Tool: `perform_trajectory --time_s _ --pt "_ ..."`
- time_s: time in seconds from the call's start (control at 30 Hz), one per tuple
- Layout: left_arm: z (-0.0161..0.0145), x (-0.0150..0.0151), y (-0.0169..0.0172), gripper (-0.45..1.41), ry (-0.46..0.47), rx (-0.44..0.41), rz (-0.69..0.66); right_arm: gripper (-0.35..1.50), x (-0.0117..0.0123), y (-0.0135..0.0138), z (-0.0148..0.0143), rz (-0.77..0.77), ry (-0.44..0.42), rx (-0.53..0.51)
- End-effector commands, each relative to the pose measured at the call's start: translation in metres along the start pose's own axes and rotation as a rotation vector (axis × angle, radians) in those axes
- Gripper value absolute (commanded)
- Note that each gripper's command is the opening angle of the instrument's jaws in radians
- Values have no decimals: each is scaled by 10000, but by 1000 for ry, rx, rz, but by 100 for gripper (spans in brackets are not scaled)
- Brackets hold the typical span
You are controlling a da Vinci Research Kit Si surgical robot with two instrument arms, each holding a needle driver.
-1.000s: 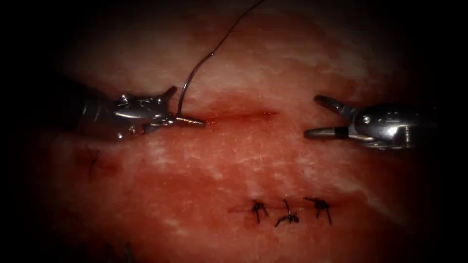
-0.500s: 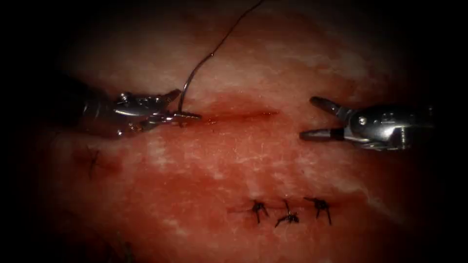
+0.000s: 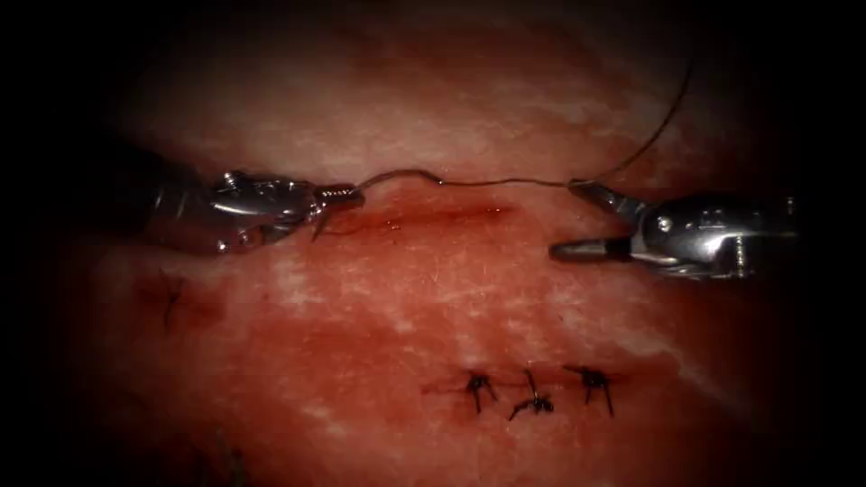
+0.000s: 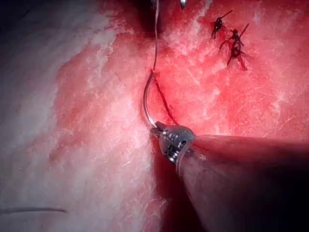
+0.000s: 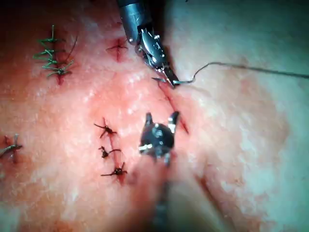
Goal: Wound Closure
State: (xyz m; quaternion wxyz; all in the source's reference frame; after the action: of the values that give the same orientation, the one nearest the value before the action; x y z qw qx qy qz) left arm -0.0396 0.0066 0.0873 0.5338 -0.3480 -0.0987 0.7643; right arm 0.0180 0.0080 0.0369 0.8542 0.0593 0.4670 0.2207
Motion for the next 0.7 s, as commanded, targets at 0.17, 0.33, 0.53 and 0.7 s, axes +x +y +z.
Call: perform_trajectory --time_s 0.17,0.33,0.53,0.7 --pt "-9 3 12 -45 29 -18 -14 103 -3 -7 8 2 2 1" --pt "-28 19 28 -45 99 -71 -33 100 -1 -9 12 6 24 -10" --pt "-52 39 41 -45 200 -121 -95 101 5 -16 20 36 54 -6" --pt "-70 52 48 -45 284 -175 -177 96 10 -23 30 44 63 -2"
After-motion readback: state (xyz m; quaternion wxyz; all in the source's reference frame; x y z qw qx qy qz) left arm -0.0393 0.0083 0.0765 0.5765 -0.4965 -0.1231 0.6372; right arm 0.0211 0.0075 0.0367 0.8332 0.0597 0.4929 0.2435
